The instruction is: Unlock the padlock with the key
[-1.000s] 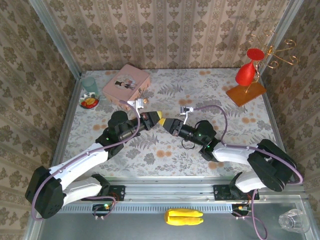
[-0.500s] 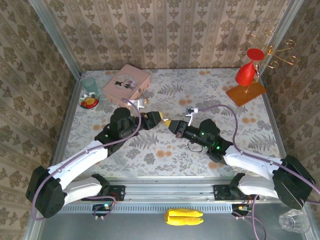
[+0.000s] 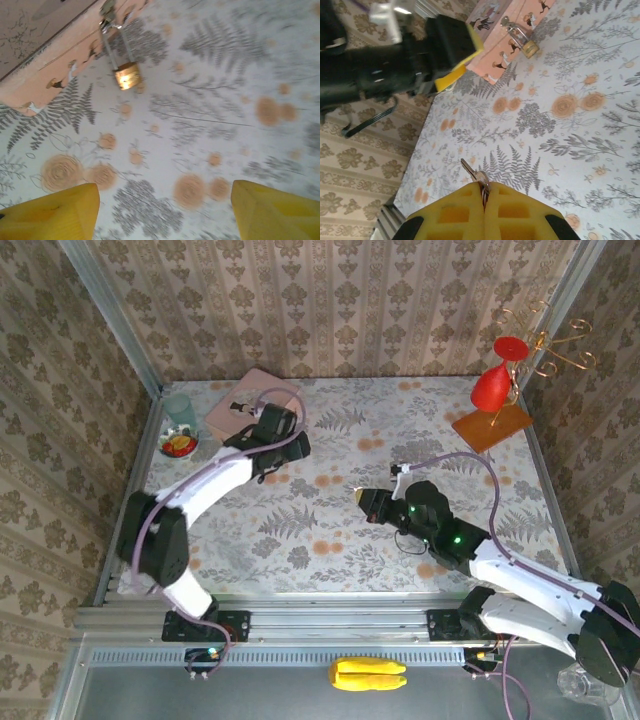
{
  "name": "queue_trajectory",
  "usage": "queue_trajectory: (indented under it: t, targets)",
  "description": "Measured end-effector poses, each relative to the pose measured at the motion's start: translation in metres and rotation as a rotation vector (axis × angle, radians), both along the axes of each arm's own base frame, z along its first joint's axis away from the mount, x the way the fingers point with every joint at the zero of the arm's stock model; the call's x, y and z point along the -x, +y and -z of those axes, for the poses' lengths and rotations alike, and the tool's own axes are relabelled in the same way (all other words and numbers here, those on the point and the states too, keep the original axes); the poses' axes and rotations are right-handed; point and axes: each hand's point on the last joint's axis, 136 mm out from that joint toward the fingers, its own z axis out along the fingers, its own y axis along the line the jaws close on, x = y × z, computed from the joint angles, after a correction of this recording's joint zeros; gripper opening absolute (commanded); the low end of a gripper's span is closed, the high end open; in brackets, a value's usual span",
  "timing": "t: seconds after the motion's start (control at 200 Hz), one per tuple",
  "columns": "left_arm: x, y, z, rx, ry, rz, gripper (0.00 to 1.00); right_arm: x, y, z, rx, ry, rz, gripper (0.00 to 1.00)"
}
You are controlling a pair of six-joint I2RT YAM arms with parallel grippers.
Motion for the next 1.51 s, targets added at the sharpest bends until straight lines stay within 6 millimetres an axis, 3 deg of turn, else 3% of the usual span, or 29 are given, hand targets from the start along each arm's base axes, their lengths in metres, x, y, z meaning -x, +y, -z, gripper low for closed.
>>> queue_trajectory:
  t: [0.2, 0.395, 0.615, 0.945, 1.22, 1.505]
  targets:
    - [-0.039, 0.004, 0.050, -0.142, 0.101, -0.066, 0.71, 0.004, -0.008, -0.005, 0.025, -0.024, 0.006, 0.00]
    - [-0.075, 0.003, 0.066, -0.226, 0.112, -0.133, 0.74, 0.006, -0.016, -0.001, 0.050, -0.036, 0.015, 0.00]
    - [-0.103, 0.003, 0.084, -0.303, 0.123, -0.196, 0.71, 0.004, -0.024, 0.011, 0.092, -0.028, 0.026, 0.00]
    - [-0.117, 0.019, 0.118, -0.308, 0.194, -0.275, 0.53, -0.002, -0.040, 0.022, 0.110, -0.020, 0.046, 0.00]
    - [-0.123, 0.020, 0.119, -0.290, 0.192, -0.285, 0.35, -0.004, -0.046, 0.033, 0.112, 0.011, 0.048, 0.00]
    - [-0.127, 0.015, 0.119, -0.283, 0.153, -0.264, 0.22, -0.007, -0.047, 0.043, 0.114, 0.050, 0.055, 0.00]
